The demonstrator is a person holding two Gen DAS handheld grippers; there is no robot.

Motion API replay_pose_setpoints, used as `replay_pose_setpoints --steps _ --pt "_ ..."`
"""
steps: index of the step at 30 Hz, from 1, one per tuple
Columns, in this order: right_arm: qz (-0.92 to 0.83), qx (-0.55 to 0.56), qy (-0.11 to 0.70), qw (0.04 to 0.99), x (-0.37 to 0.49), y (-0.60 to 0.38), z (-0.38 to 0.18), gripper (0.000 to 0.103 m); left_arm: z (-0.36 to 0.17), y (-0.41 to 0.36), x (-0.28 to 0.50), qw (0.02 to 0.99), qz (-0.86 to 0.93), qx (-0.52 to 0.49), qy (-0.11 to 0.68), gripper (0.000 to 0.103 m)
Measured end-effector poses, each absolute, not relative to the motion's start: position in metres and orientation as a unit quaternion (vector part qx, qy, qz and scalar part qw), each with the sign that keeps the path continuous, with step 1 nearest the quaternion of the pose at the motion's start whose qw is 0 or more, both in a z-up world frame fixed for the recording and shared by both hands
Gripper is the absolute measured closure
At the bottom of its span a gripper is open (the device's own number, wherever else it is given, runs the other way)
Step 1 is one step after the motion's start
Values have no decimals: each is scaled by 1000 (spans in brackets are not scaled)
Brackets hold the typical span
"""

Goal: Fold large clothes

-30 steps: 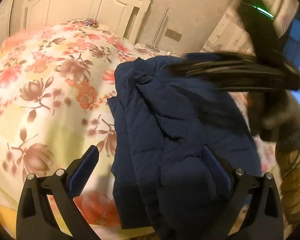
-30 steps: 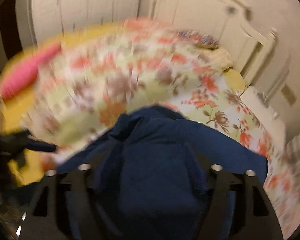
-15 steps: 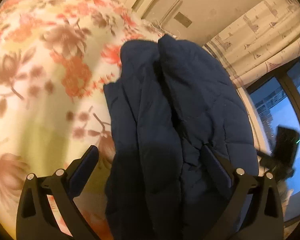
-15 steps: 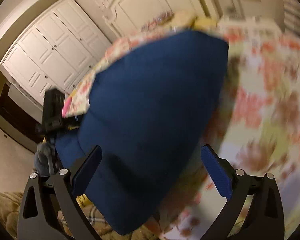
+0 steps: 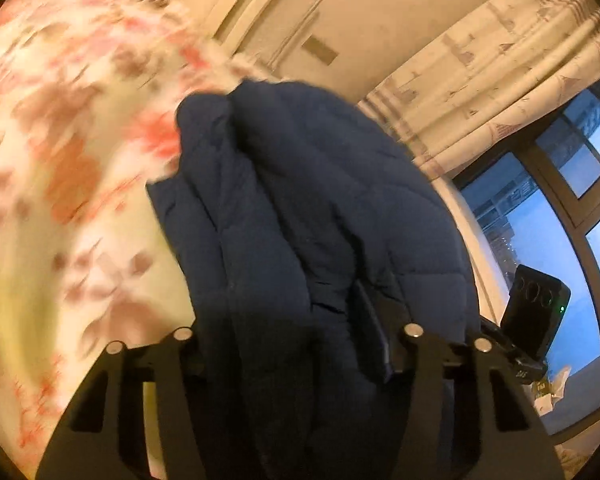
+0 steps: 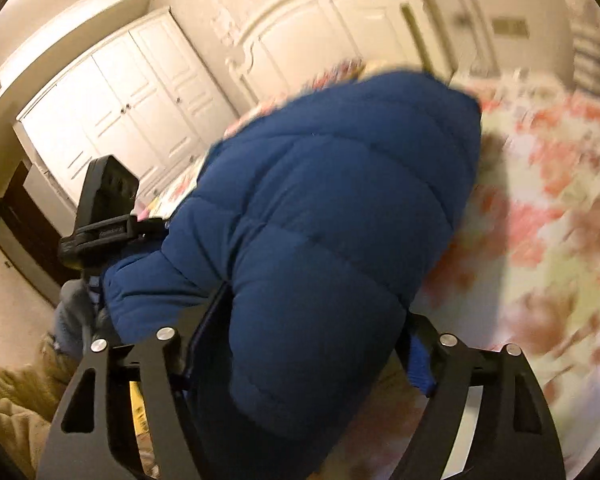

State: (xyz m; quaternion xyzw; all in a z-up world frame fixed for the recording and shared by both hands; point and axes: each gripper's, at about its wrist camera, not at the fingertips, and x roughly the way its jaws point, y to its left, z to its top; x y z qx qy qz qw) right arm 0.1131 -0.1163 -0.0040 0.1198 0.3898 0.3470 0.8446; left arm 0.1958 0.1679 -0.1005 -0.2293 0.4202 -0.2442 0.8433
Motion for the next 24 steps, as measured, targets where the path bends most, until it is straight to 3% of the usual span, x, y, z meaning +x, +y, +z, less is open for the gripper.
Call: replay_pose_setpoints --steps 8,14,16,19,24 --pt "257 101 312 909 193 -203 52 28 -74 79 323 828 -291 -268 397 49" --pt "194 133 357 904 283 -263 18 28 -101 17 425 820 -266 -262 433 49" --pt "177 154 402 885 294 -278 -18 23 -117 13 430 822 -260 -256 437 33" --pt "180 197 380 885 280 -296 -36 10 -121 16 422 828 -264 -246 429 22" --pt "152 176 359 904 254 -300 0 9 -96 39 391 867 -201 -205 408 14"
